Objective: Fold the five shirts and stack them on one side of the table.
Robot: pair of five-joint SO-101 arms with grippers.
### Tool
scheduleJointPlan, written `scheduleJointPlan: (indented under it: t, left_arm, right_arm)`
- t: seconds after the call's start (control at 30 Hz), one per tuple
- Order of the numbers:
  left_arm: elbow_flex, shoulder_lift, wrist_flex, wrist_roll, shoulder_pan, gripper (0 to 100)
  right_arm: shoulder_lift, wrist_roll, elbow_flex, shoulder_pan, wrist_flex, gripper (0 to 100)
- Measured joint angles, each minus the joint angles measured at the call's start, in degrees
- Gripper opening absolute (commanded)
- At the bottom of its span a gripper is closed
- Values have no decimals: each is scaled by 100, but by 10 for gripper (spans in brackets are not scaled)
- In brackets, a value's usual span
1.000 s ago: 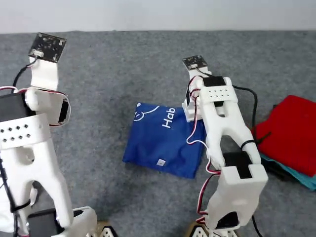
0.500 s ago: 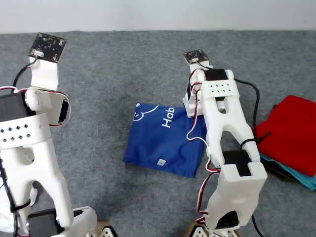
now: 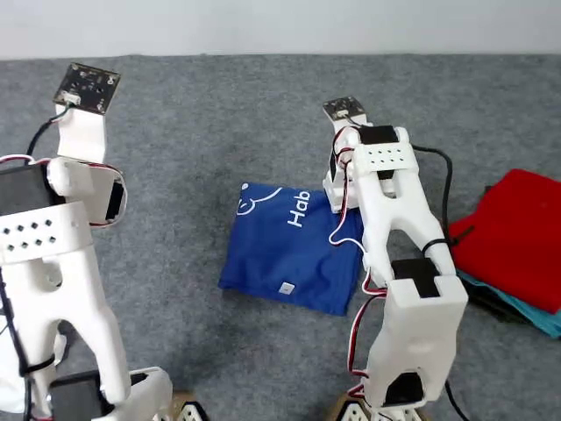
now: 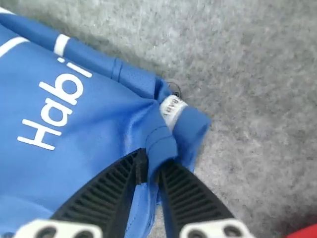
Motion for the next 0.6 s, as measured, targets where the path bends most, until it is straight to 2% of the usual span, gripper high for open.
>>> scheduleJointPlan:
  t: [0.23,0.5,0.6]
  left_arm:
    - [0,0,0,0,0,13]
    - [0,0,0,0,0,13]
    - [0,0,0,0,0,13]
  right_arm:
    - [-158,185,0,237,-9,9]
    - [-299,835,0,440,-554,10]
    - [-299,967,0,457,-782,87]
